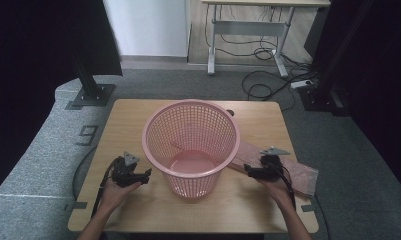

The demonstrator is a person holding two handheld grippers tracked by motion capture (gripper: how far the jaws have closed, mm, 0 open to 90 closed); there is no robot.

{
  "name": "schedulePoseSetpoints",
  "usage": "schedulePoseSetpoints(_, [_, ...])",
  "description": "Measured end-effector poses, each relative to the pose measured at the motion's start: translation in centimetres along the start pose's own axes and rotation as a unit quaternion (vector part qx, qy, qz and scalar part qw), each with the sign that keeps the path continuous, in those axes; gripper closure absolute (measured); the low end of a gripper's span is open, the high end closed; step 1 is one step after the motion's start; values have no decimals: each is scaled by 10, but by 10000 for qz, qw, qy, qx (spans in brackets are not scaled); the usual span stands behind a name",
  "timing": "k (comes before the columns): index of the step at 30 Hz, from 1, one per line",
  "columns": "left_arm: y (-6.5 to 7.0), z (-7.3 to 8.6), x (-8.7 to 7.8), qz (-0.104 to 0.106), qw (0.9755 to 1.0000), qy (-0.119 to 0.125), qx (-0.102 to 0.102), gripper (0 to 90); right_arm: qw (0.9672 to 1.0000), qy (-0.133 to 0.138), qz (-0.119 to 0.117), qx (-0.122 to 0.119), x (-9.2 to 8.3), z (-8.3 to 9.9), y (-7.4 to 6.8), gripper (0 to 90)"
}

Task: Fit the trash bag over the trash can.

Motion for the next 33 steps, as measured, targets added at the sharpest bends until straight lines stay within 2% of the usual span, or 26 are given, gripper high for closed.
schedulePoseSetpoints(1, [0,0,0,-26,10000,-1,-28,187,10000,0,0,0,0,0,0,166])
schedulePoseSetpoints(2, [0,0,-2,2,10000,23,-27,189,9990,-156,-406,-44,18,-5,-16,141])
schedulePoseSetpoints(3, [0,0,-2,2,10000,23,-27,190,9990,-156,-406,-44,18,-5,-16,141])
schedulePoseSetpoints(4, [0,1,-3,40,10000,11,-27,190,9983,-305,-335,-355,33,-7,-23,129])
schedulePoseSetpoints(5, [0,0,-3,61,10000,18,-33,190,9983,-305,-335,-355,33,-7,-23,129])
schedulePoseSetpoints(6, [1,0,-3,97,9999,43,-39,190,9977,-418,-331,-413,41,-6,-27,120])
schedulePoseSetpoints(11, [0,0,2,101,9999,-4,11,195,9967,-465,-378,-553,46,1,-31,119])
schedulePoseSetpoints(12, [-1,0,3,44,10000,-16,23,200,9965,-460,-240,-657,50,4,-27,121])
schedulePoseSetpoints(15, [-2,0,3,77,10000,-1,-12,219,9965,-534,-235,-601,52,8,-25,122])
schedulePoseSetpoints(17, [-3,-2,2,70,9999,99,-66,228,9955,-642,-156,-672,54,13,-23,127])
schedulePoseSetpoints(20, [-4,-4,1,30,9997,220,-129,238,9963,-561,-169,-632,55,13,-22,131])
schedulePoseSetpoints(21, [-5,-4,1,20,9996,250,-148,245,9966,-554,-165,-593,54,13,-21,150])
schedulePoseSetpoints(22, [-6,-6,0,17,9993,322,-186,250,9978,-374,-117,-529,53,12,-15,254])
schedulePoseSetpoints(23, [-6,-6,0,17,9993,322,-186,259,9978,-374,-117,-529,53,12,-15,254])
schedulePoseSetpoints(27, [-5,-7,-1,112,9988,416,-233,268,9984,-244,-79,-495,49,12,-2,427])
schedulePoseSetpoints(28, [-5,-8,-1,178,9985,434,-266,266,9985,-242,-67,-484,47,12,4,524])
schedulePoseSetpoints(29, [-5,-8,-1,178,9985,434,-266,264,9985,-242,-67,-484,47,12,4,524])
schedulePoseSetpoints(30, [-5,-8,0,183,9985,430,-274,264,9985,-246,-61,-481,46,12,7,579])
schedulePoseSetpoints(31, [-6,-7,0,168,9985,421,-294,260,9985,-236,-46,-492,44,13,10,716])
schedulePoseSetpoints(33, [-6,-8,0,181,9985,422,-309,260,9981,-192,-29,-584,43,14,11,746])
Point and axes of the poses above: each handheld gripper's, and its own axes: x roughly forward along the jaws, z roughly out of its underside, y roughly to its right, the point moved 10 cm from there along x, roughly forward along the jaws, and after that the axes turned 4 degrees about z, right-handed, at the moved point
